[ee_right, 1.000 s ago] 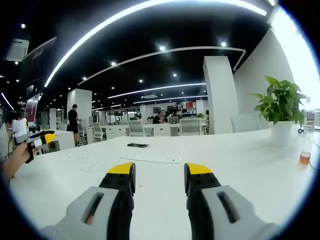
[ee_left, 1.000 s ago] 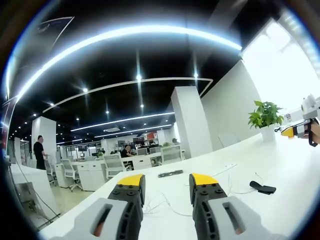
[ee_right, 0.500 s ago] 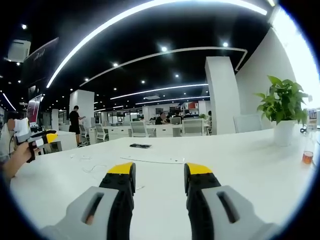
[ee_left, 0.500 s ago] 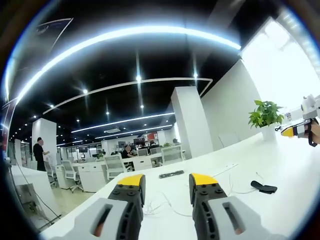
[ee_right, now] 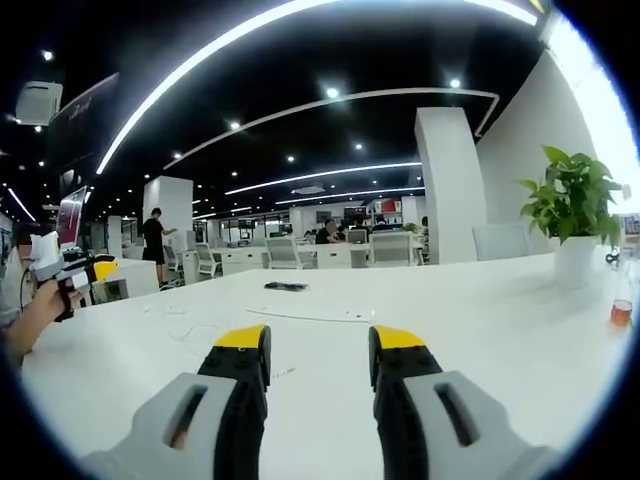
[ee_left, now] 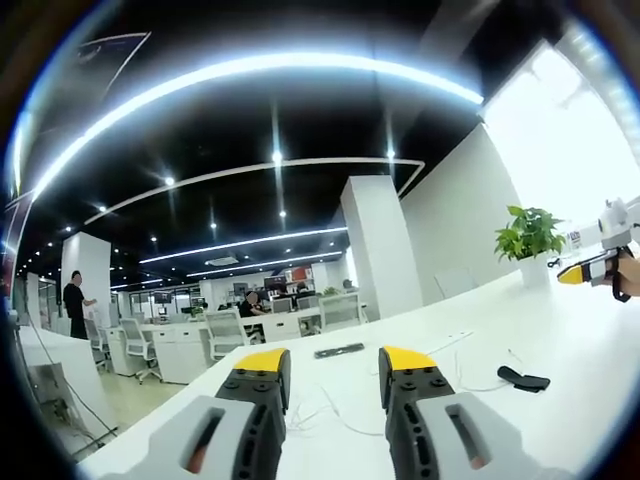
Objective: Peel open the Velcro strap on the desktop, arrange the wired earphones neatly onto it, and close the Velcro strap to secure them.
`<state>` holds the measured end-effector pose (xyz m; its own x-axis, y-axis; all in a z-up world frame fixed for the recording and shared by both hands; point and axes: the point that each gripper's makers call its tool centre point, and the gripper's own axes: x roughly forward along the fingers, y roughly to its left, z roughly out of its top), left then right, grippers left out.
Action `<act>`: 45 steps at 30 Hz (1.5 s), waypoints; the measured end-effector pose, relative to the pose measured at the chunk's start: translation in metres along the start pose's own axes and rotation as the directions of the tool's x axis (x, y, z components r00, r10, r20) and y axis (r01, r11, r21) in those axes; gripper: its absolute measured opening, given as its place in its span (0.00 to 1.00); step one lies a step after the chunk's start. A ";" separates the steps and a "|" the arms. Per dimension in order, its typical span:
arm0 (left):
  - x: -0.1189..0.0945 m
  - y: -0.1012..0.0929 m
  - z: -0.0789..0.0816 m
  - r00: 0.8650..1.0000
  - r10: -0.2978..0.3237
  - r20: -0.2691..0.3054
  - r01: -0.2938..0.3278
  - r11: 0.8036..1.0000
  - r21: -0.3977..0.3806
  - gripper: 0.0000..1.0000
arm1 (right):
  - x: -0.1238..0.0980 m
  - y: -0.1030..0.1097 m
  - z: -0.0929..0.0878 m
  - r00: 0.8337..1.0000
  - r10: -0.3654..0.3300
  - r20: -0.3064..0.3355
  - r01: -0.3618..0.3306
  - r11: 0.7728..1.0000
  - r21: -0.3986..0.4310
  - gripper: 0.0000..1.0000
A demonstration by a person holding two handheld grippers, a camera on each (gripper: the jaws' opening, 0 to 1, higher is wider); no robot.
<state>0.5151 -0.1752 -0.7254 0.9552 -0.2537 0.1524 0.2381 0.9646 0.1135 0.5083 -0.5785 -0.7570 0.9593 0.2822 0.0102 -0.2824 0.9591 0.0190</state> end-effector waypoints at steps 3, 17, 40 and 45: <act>-0.001 0.000 0.001 1.000 -0.004 0.002 0.004 1.000 -0.006 0.39 | 0.003 0.003 0.000 1.000 0.008 -0.012 -0.008 1.000 -0.010 0.41; -0.003 0.000 0.007 1.000 -0.002 0.016 0.002 1.000 0.013 0.40 | 0.019 0.036 -0.001 0.987 0.139 -0.085 -0.147 0.984 -0.103 0.41; -0.001 -0.007 0.002 0.999 -0.036 -0.008 0.036 0.999 -0.003 0.40 | 0.035 0.075 -0.007 0.941 0.296 -0.164 -0.317 0.942 -0.114 0.39; -0.001 -0.008 0.002 0.999 -0.040 -0.008 0.040 0.999 -0.003 0.40 | 0.036 0.079 -0.008 0.934 0.315 -0.170 -0.335 0.936 -0.104 0.39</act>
<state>0.5114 -0.1827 -0.7246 0.9462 -0.2918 0.1396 0.2770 0.9538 0.1164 0.5205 -0.4925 -0.7627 0.8075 0.5693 -0.1543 -0.5853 0.8058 -0.0897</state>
